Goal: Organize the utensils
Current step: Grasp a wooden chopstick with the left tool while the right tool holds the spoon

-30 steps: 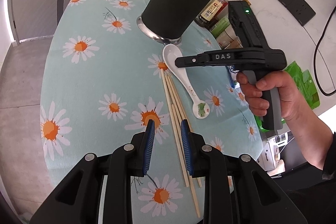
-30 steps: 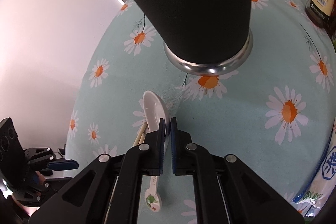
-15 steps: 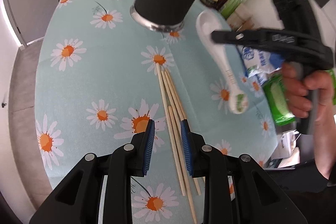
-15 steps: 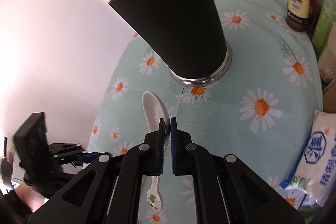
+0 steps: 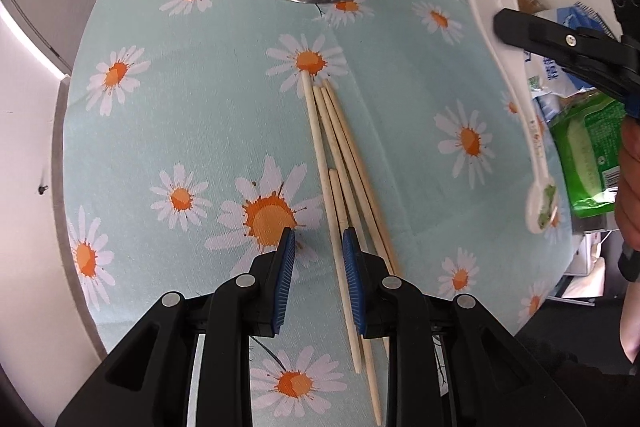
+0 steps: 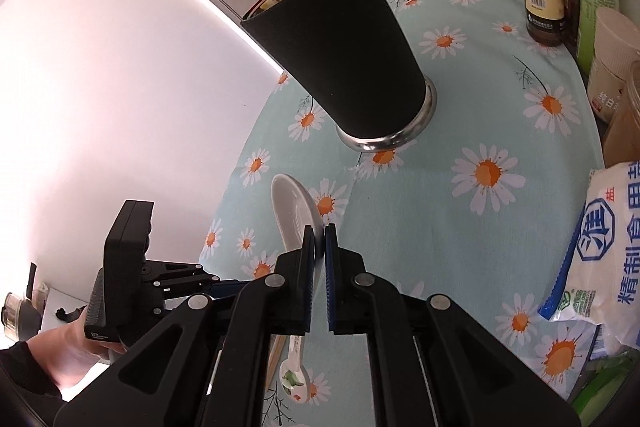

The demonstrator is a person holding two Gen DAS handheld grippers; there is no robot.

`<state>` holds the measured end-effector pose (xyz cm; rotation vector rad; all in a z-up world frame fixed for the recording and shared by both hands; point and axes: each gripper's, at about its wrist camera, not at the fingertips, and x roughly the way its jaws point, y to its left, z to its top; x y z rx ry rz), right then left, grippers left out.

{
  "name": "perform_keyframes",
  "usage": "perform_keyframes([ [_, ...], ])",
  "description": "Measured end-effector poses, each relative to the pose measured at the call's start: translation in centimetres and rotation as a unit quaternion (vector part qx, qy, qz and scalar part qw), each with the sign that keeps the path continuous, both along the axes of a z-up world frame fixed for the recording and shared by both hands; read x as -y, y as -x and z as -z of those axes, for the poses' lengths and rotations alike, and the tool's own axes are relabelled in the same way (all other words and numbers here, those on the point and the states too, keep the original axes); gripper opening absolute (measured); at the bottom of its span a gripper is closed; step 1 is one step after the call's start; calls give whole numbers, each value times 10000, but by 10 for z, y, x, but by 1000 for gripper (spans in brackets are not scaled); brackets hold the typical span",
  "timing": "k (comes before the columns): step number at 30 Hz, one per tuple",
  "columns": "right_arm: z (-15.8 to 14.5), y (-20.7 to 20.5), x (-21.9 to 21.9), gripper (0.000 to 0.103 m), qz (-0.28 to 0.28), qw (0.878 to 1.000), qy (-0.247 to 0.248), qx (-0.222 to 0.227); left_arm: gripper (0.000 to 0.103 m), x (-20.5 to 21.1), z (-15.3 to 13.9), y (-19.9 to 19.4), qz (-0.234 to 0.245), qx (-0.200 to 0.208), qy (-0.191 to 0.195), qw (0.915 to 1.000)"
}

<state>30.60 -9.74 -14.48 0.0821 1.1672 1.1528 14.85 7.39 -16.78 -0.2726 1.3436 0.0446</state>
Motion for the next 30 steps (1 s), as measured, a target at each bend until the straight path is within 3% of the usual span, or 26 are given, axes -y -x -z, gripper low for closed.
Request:
perform_keyframes([
  [15,6,-7,8,6,-144,9994,-197,-257,12,26,4,-34,-149,-506,-662,9964],
  [17,8,-7,8,6,-179,9991,-214,-316,5,28,4,-38,-259,-566,-712,9955],
  [24,11,-6,7,6,-374,9987,-165,-318,4,6,4,-38,-688,-595,-270,9955],
  [30,7,-2,9,6,-403,9989,-99,-222,4,-5,0,-31,-903,-377,-74,9952],
])
